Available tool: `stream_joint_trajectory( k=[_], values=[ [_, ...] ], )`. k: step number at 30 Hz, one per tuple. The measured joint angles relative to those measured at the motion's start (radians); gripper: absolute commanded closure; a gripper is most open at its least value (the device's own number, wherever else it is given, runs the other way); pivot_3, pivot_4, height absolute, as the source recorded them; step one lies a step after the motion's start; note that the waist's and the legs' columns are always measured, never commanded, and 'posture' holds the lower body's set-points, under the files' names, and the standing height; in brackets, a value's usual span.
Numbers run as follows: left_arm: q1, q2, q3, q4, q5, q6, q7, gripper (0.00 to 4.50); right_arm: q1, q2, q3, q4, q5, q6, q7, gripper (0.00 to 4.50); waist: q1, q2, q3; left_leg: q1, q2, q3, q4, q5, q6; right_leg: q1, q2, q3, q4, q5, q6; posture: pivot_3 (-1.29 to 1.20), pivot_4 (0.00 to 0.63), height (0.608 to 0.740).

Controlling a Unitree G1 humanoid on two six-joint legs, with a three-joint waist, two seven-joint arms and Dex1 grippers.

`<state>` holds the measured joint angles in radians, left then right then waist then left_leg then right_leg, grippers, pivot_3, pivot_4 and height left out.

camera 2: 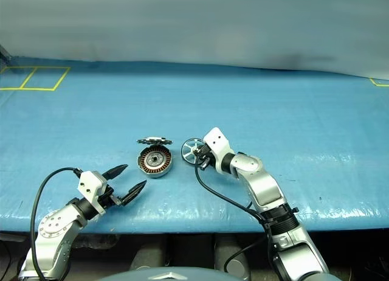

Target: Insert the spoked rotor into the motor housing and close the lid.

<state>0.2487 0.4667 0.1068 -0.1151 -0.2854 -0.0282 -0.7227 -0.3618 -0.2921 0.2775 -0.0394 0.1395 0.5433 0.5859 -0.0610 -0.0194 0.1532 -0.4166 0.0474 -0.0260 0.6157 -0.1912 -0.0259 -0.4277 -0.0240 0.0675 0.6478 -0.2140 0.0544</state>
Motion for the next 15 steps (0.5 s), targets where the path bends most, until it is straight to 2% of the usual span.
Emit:
stream_joint_trajectory(
  k=[3, 10, 15],
  values=[
    [0.001, 0.001, 0.000, 0.000, 0.000, 0.000, 0.000, 0.00, 0.001, 0.004, -0.004, -0.004, 0.003, -0.016, 0.006, 2.08, 0.000, 0.000, 0.000, 0.000, 0.000, 0.000, 0.000, 0.000, 0.000, 0.000, 0.000, 0.000, 0.000, 0.000, 0.000, 0.00, 0.150, 0.740],
    [0.001, 0.001, 0.000, 0.000, 0.000, 0.000, 0.000, 0.00, 0.024, 0.011, -0.054, -0.119, 0.094, -0.029, 0.055, 2.08, 0.001, 0.000, 0.000, 0.000, 0.000, 0.000, 0.000, 0.000, 0.000, 0.000, 0.000, 0.000, 0.000, 0.000, 0.000, 0.00, 0.150, 0.740],
    [0.000, 0.002, 0.000, 0.002, 0.000, 0.000, 0.000, 0.00, 0.066, -0.061, -0.006, -0.200, 0.126, -0.006, 0.152, 2.08, 0.001, 0.000, 0.000, 0.000, 0.000, 0.000, 0.001, 0.000, 0.000, 0.001, 0.000, 0.000, 0.000, 0.000, 0.000, 0.00, 0.150, 0.740]
  ],
)
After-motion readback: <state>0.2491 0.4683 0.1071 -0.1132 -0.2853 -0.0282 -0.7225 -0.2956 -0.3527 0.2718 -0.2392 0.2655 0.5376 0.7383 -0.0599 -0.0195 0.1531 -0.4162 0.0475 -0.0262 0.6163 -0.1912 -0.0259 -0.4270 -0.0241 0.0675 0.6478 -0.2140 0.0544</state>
